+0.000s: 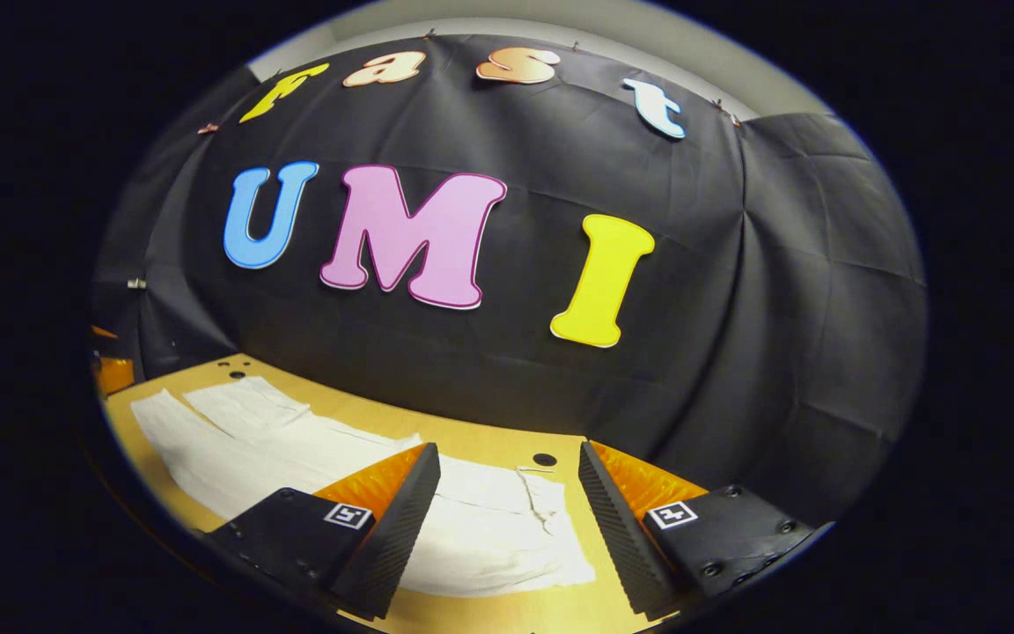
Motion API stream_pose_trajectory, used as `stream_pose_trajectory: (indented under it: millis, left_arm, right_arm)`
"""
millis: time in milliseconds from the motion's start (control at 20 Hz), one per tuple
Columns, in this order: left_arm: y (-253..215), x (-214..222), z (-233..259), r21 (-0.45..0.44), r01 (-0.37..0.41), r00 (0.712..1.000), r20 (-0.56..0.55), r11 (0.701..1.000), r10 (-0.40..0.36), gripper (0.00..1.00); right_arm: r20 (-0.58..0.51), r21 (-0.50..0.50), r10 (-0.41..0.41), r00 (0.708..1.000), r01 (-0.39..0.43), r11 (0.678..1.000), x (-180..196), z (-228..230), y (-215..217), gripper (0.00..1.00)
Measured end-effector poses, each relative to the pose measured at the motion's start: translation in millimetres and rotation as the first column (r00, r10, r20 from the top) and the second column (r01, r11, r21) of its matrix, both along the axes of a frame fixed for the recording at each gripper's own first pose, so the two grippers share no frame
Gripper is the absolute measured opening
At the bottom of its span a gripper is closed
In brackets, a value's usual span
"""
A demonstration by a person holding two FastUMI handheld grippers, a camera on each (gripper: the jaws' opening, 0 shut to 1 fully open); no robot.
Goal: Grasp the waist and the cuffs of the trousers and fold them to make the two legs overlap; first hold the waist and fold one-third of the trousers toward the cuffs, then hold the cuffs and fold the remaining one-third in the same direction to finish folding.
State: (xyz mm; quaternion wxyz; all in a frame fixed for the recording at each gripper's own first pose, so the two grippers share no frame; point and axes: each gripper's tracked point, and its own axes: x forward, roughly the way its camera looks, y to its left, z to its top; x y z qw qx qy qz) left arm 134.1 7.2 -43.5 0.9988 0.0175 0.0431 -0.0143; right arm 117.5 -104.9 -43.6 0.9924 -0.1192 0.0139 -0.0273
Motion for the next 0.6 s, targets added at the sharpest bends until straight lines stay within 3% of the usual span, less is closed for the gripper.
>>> stream_pose_trajectory:
  millis: [150, 350, 600]
  left_arm:
    - [29, -1, -15, -0.040, -0.074, 0.997, -0.037, 0.996, 0.073, 1.00]
    - [63, -3, -29, -0.031, -0.149, 0.987, -0.071, 0.988, 0.147, 1.00]
    - [88, -8, -50, 0.040, -0.197, 0.974, -0.109, 0.980, 0.200, 1.00]
  right_arm:
    - [-0.069, -0.221, 0.058, 0.996, -0.072, 0.973, 15, -25, -19, 0.97]
    - [-0.203, -0.370, 0.137, 0.970, -0.205, 0.906, 24, -68, -31, 0.97]
    - [-0.425, -0.503, 0.190, 0.885, -0.406, 0.763, 12, -153, -47, 0.98]
